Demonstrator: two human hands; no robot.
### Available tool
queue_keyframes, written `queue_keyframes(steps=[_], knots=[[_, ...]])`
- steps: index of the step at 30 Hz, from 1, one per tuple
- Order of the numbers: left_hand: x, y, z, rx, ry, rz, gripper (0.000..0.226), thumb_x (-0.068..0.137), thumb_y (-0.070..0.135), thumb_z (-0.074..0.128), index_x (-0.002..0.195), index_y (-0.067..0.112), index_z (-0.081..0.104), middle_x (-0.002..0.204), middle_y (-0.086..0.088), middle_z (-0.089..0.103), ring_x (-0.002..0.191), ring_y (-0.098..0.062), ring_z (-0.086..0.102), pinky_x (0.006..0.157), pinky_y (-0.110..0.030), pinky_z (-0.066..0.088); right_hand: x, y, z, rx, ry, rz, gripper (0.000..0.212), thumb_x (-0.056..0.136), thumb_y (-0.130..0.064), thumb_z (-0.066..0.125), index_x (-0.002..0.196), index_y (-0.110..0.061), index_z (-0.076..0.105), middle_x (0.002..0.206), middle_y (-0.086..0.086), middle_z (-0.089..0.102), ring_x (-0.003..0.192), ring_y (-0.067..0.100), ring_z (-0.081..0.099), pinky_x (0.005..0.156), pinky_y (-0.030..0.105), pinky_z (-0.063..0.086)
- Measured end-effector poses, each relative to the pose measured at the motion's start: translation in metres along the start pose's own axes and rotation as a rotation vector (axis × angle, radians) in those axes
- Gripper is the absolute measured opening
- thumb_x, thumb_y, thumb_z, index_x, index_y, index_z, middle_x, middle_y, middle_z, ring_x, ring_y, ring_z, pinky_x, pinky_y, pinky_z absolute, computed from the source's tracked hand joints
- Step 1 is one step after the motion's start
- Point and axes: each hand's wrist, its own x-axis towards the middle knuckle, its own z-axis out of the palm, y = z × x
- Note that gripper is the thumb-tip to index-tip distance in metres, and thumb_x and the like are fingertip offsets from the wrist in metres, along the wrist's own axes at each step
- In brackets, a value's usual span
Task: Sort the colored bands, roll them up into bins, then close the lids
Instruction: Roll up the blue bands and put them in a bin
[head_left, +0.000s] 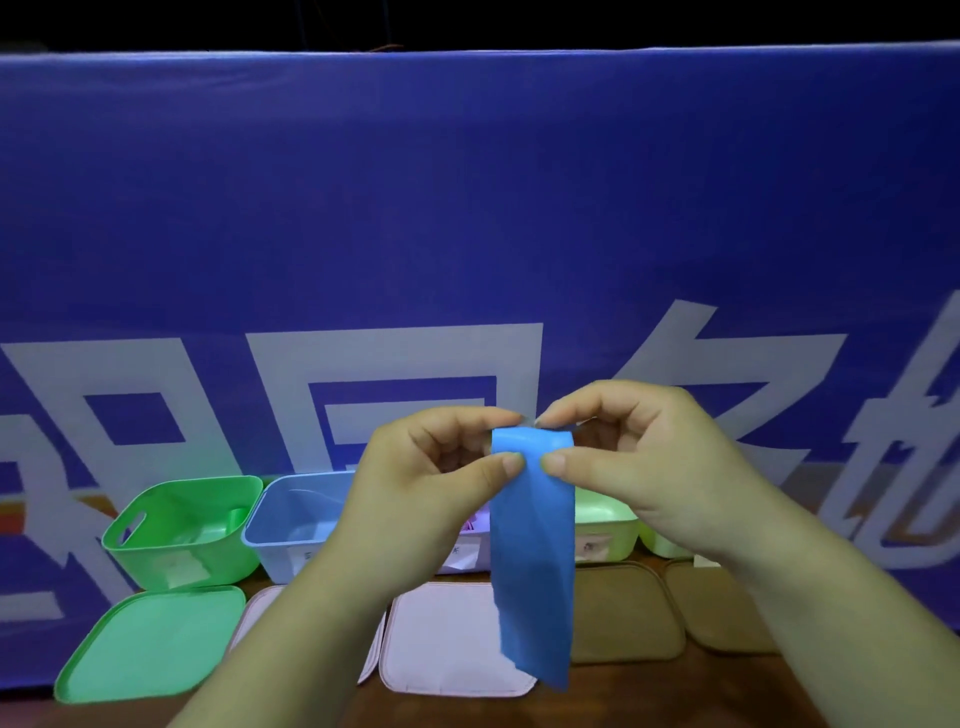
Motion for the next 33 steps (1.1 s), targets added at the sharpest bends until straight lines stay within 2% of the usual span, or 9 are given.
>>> queue_keyframes(steps=[3, 5, 8, 12, 17, 21, 27, 30, 33], knots=[[0.003, 0.000, 0.010, -0.020, -0.008, -0.030, 0.025, 0.083, -0.001, 0.071, 0.101, 0.016, 0.075, 0.091, -0.004, 0.077, 0.089, -0.025, 0.073, 0.081, -0.033, 0.061, -0.002, 0.002, -0.006, -0.027, 0.023, -0.070, 0.024, 0.078, -0.014, 0.080, 0.092, -0.032, 0.074, 0.089, 0.008, 0.074, 0.083, 0.032, 0.069, 0.076, 0.055, 0.057], [0.005, -0.001, 0.014, -0.018, -0.005, -0.036, 0.024, 0.084, 0.000, 0.071, 0.100, 0.016, 0.075, 0.091, -0.003, 0.077, 0.089, -0.023, 0.073, 0.080, -0.030, 0.061, -0.002, 0.005, -0.011, -0.016, 0.032, -0.078, 0.025, 0.077, -0.012, 0.080, 0.091, -0.032, 0.075, 0.090, 0.009, 0.074, 0.084, 0.032, 0.069, 0.075, 0.055, 0.057], [0.008, -0.003, 0.020, -0.016, -0.005, -0.033, 0.023, 0.085, 0.000, 0.070, 0.101, 0.016, 0.075, 0.090, -0.005, 0.077, 0.089, -0.025, 0.072, 0.079, -0.031, 0.061, -0.003, 0.009, -0.017, 0.000, 0.017, -0.071, 0.025, 0.076, -0.008, 0.081, 0.092, -0.027, 0.075, 0.087, 0.004, 0.074, 0.082, 0.021, 0.072, 0.076, 0.045, 0.060], [0.013, -0.008, 0.026, -0.001, -0.024, -0.014, 0.017, 0.087, 0.009, 0.073, 0.099, 0.020, 0.074, 0.091, -0.010, 0.074, 0.090, -0.034, 0.069, 0.082, -0.049, 0.057, 0.003, 0.015, -0.023, -0.025, 0.034, -0.088, 0.022, 0.078, -0.011, 0.080, 0.092, -0.027, 0.076, 0.084, -0.001, 0.074, 0.080, 0.019, 0.071, 0.075, 0.039, 0.061], [0.019, -0.012, 0.026, 0.079, -0.056, 0.058, 0.018, 0.084, 0.022, 0.069, 0.101, 0.028, 0.072, 0.092, -0.011, 0.072, 0.090, -0.034, 0.067, 0.084, -0.051, 0.057, 0.012, 0.021, -0.027, -0.002, 0.011, -0.069, 0.020, 0.079, -0.011, 0.078, 0.094, -0.025, 0.076, 0.085, -0.010, 0.075, 0.082, 0.011, 0.071, 0.071, 0.020, 0.057], [0.025, -0.016, 0.025, 0.114, -0.044, 0.067, 0.022, 0.083, 0.024, 0.071, 0.104, 0.030, 0.069, 0.089, -0.019, 0.066, 0.086, -0.040, 0.063, 0.080, -0.058, 0.055, 0.020, 0.023, -0.028, 0.066, -0.012, -0.018, 0.020, 0.078, -0.006, 0.078, 0.093, -0.020, 0.076, 0.083, -0.005, 0.075, 0.079, 0.010, 0.072, 0.069, 0.018, 0.055], [0.034, -0.020, 0.022, 0.271, -0.095, 0.045, 0.020, 0.091, 0.033, 0.067, 0.110, 0.039, 0.063, 0.096, 0.004, 0.071, 0.093, -0.020, 0.068, 0.082, -0.039, 0.059, 0.032, 0.029, -0.030, 0.093, -0.008, 0.041, 0.017, 0.079, -0.008, 0.077, 0.093, -0.019, 0.076, 0.084, -0.004, 0.075, 0.080, 0.011, 0.071, 0.069, 0.017, 0.055], [0.038, -0.022, 0.024, 0.290, -0.083, 0.038, 0.024, 0.090, 0.023, 0.068, 0.110, 0.036, 0.063, 0.101, 0.012, 0.072, 0.096, -0.013, 0.069, 0.083, -0.033, 0.059, 0.035, 0.033, -0.030, 0.128, -0.001, 0.079, 0.014, 0.081, -0.008, 0.075, 0.093, -0.016, 0.075, 0.084, 0.000, 0.075, 0.078, 0.012, 0.071, 0.067, 0.017, 0.055], [0.041, -0.023, 0.028, 0.248, -0.051, 0.037, 0.025, 0.088, 0.010, 0.070, 0.106, 0.027, 0.069, 0.098, 0.011, 0.072, 0.094, -0.013, 0.069, 0.080, -0.028, 0.059, 0.038, 0.035, -0.031, 0.170, 0.000, 0.106, 0.012, 0.082, -0.008, 0.074, 0.092, -0.014, 0.075, 0.083, 0.003, 0.075, 0.076, 0.015, 0.071, 0.066, 0.019, 0.056]])
